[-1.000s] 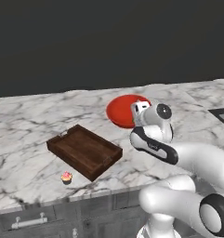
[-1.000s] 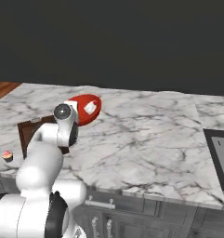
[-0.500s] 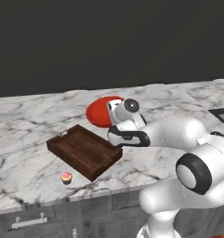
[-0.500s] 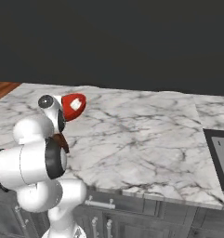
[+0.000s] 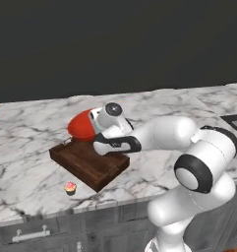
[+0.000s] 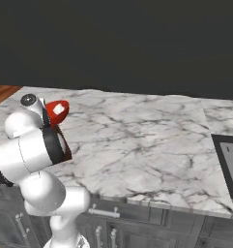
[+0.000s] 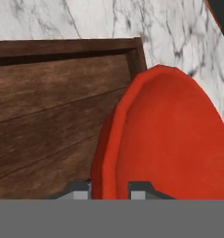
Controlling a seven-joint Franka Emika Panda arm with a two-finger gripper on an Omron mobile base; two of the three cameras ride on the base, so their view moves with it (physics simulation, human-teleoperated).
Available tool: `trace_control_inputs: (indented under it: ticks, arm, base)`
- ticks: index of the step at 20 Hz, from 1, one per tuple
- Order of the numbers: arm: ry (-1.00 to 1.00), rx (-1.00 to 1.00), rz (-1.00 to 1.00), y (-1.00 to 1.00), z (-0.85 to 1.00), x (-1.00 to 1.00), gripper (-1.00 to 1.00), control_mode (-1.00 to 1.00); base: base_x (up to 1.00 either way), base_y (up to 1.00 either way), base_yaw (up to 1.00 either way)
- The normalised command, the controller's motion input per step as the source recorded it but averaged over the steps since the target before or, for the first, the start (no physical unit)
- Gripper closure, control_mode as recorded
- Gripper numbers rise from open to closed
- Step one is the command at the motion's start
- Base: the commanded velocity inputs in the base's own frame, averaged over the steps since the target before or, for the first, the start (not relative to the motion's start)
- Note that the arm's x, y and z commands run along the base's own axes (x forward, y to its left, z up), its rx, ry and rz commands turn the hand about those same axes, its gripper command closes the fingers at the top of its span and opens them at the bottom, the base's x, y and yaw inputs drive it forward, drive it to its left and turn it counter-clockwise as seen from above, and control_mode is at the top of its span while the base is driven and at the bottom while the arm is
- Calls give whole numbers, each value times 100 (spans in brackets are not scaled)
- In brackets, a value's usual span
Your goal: Place the bowl with cake and the cupcake onto the tray.
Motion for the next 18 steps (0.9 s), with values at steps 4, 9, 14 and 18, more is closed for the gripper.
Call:
trace_control_inputs:
  ticks: [4,9,14,18]
  arm:
    - [2,1,5,11,-5,0,100,-100]
    - [3,0,0,0,-23,-9,100,-100]
    - [4,3,0,8,-28,-8,100,-100]
    - [3,4,0,36,-17,9,100,-100]
  base:
    - [0,0,0]
    - [0,0,0]
    - [0,0,0]
    - [0,0,0]
